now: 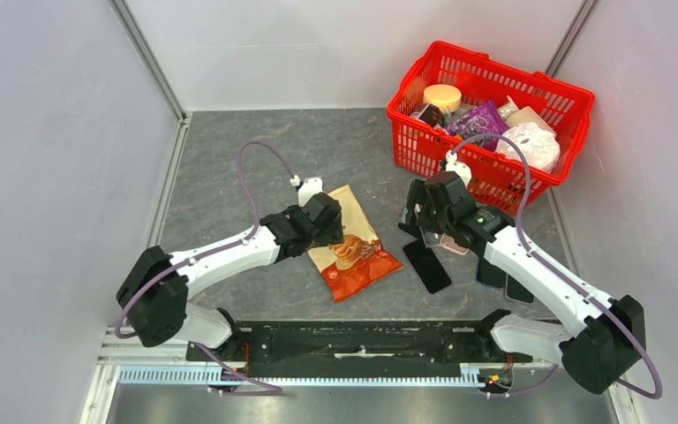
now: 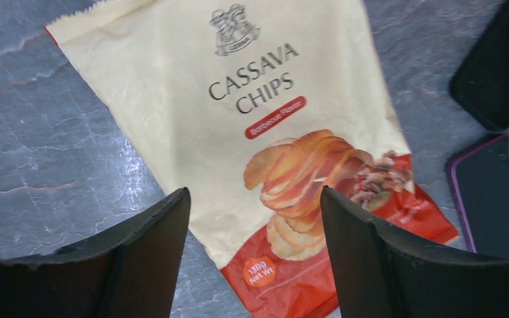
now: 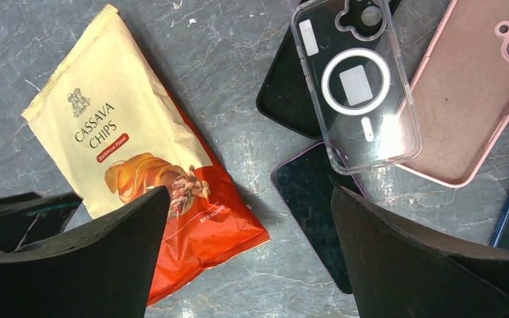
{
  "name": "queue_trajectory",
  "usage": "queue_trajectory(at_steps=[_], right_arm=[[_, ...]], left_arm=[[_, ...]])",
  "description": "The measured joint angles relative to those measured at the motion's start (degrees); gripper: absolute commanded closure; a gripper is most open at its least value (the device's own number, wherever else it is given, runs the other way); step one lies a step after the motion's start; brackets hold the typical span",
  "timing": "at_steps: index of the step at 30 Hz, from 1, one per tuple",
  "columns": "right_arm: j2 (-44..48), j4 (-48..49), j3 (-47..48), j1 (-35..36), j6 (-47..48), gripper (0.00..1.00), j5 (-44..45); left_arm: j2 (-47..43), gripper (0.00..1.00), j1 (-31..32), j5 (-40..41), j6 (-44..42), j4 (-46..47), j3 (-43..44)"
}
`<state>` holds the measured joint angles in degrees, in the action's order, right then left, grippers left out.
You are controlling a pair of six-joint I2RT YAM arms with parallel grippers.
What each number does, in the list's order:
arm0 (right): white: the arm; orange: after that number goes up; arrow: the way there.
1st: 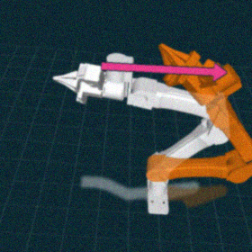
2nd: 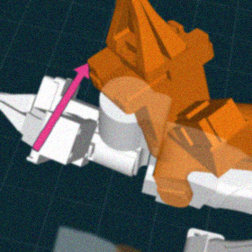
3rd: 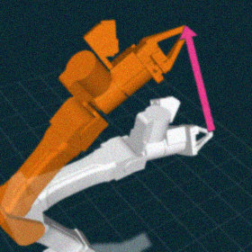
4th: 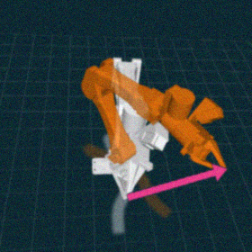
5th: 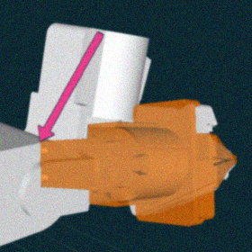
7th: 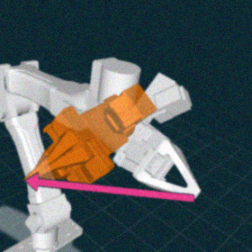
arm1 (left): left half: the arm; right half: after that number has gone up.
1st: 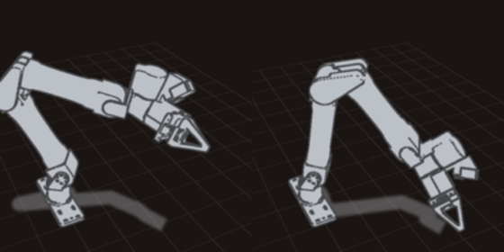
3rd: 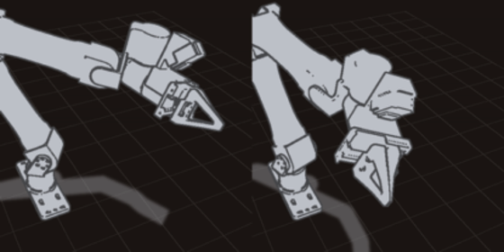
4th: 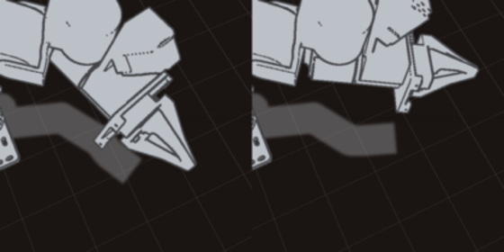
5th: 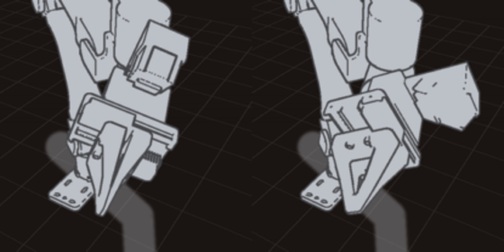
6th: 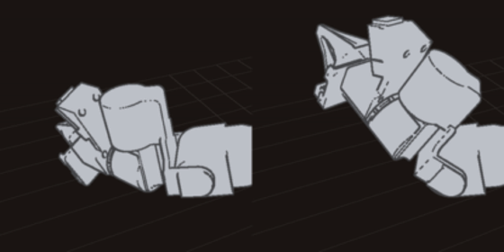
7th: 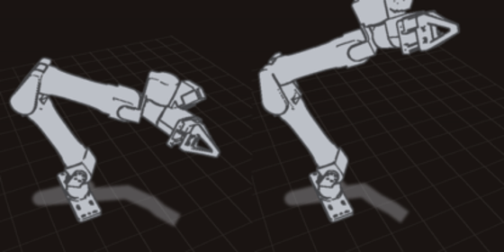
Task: Put the phone into the phone case
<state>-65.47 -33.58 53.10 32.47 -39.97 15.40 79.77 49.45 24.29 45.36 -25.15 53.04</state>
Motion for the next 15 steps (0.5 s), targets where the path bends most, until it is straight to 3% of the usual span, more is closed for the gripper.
queue_trajectory(at_steps=[8,15], right_arm=[[0.0,-0.4,0.0,0.0,0.0,0.01,-0.8],[-0.2,-0.4,0.0,0.0,-0.1,0.01,-1.5]], left_arm=[[3.9,0.28,-6.3,-4.0,2.6,3.8,-6.1],[4.0,0.28,-7.6,-4.6,3.4,4.8,-8.9]])
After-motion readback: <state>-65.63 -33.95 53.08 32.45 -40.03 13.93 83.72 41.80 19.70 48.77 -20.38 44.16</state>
